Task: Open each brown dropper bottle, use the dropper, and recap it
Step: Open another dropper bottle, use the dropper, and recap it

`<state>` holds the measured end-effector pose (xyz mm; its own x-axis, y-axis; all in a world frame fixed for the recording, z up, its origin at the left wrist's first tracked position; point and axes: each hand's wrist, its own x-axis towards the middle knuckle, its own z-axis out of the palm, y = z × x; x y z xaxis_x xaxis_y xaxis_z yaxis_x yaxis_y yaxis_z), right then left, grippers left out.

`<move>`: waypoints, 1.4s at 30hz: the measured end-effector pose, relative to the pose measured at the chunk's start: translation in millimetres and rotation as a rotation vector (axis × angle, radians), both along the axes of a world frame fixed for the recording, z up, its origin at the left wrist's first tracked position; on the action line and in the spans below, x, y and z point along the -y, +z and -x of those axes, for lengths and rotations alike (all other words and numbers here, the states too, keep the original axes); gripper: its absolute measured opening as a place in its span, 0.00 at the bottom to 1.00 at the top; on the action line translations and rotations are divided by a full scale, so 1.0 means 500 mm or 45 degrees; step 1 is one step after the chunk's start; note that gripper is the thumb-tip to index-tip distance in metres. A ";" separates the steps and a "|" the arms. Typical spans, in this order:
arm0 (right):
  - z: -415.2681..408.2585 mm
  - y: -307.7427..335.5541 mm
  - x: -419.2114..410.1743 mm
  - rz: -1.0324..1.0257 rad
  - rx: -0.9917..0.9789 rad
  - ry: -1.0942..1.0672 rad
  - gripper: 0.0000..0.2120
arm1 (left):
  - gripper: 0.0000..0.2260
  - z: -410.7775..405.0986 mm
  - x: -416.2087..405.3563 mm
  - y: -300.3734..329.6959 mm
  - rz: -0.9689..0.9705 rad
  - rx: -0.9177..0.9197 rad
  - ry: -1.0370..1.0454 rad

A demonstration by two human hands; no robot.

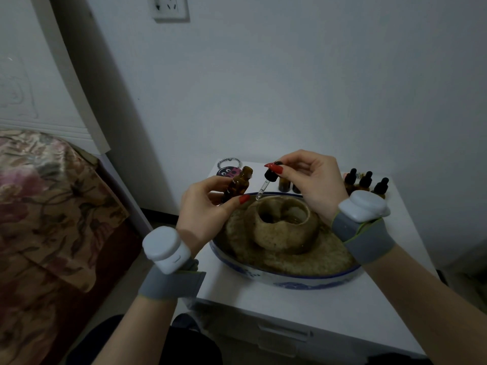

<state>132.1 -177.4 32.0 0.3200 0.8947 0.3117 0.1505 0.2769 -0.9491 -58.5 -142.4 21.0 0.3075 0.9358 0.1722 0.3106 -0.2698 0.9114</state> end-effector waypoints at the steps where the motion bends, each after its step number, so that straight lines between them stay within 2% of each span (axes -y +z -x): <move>1: -0.001 0.000 0.000 0.001 0.002 0.001 0.08 | 0.13 0.000 0.000 0.000 -0.001 0.000 -0.001; 17: 0.003 0.004 0.005 0.003 0.033 0.006 0.03 | 0.13 0.002 -0.002 -0.003 -0.001 -0.009 -0.025; 29: 0.005 0.007 0.007 0.010 0.059 0.012 0.07 | 0.14 0.002 -0.002 -0.001 0.007 -0.016 -0.007; 42: 0.007 0.009 0.010 0.016 0.060 0.012 0.07 | 0.14 0.003 -0.002 -0.002 0.003 -0.027 0.008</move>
